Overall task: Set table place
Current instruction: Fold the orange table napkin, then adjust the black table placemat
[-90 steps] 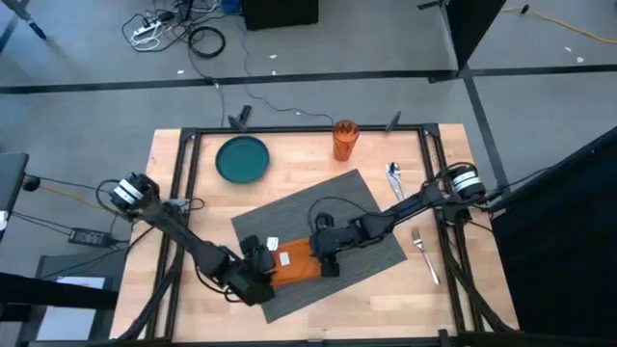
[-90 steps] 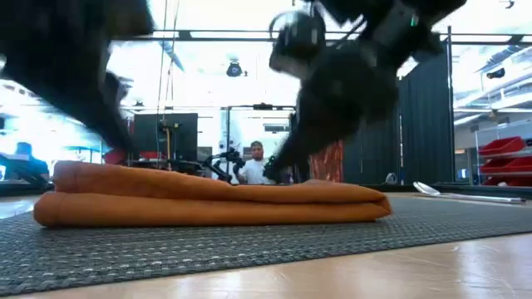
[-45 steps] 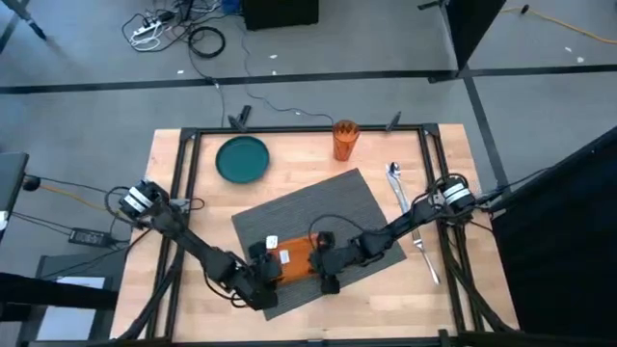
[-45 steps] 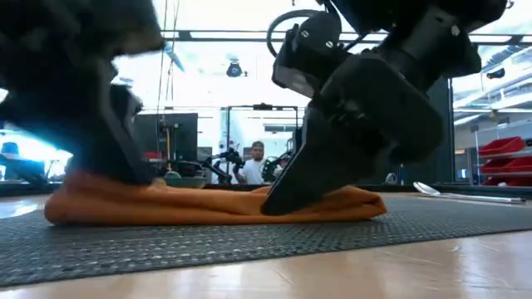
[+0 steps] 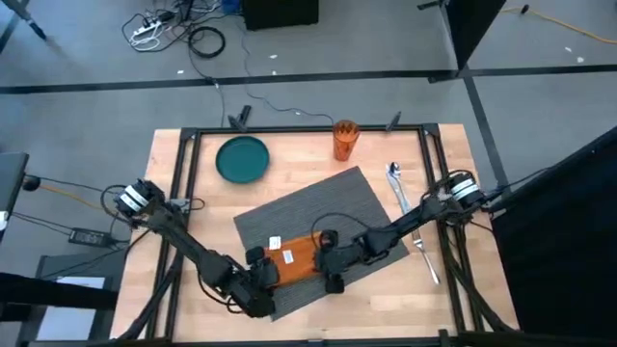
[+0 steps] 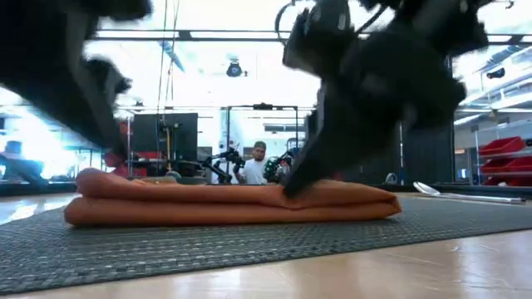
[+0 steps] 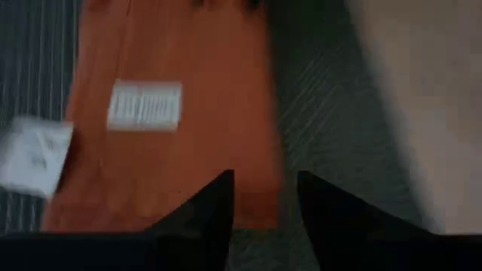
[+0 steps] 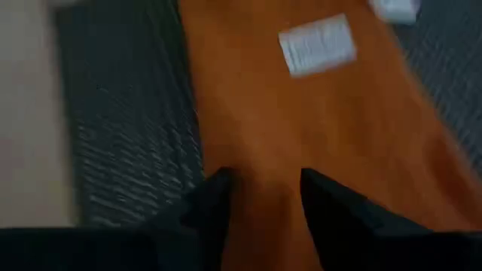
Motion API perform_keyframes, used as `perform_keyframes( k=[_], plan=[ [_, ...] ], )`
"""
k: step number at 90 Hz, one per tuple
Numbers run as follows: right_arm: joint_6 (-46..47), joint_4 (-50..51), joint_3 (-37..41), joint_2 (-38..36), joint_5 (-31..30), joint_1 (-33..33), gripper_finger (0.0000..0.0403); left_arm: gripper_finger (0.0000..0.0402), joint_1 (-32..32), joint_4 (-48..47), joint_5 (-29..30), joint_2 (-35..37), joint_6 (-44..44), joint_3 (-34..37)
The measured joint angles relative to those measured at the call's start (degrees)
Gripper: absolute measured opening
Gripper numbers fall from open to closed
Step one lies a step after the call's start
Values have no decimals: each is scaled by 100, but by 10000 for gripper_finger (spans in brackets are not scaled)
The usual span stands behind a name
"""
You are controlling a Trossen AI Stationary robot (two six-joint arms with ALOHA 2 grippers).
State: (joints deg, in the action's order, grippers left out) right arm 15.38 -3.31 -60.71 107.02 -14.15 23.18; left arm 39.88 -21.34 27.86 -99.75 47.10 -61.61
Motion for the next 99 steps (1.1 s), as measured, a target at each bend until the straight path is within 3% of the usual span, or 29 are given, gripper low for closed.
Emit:
perform_keyframes(
  k=[14,31,49,65,99],
  plan=[
    [-87,857,-14,-834,-222,-15,137,131,2,-36,83,5,-192,-451],
    [-294,2123,-15,-1230,-1446,-285,137,131,4,414,-4,-91,-185,-355],
    [429,3340,148,-1154,-1278,-532,137,131,0,1199,-227,-605,-168,-181],
    [1051,2963,691,-1260,-1211,-171,135,131,-5,1154,-521,-957,-161,-181],
    [1813,835,1832,-1147,-902,419,133,131,-58,112,-178,-937,275,-186]
  ],
)
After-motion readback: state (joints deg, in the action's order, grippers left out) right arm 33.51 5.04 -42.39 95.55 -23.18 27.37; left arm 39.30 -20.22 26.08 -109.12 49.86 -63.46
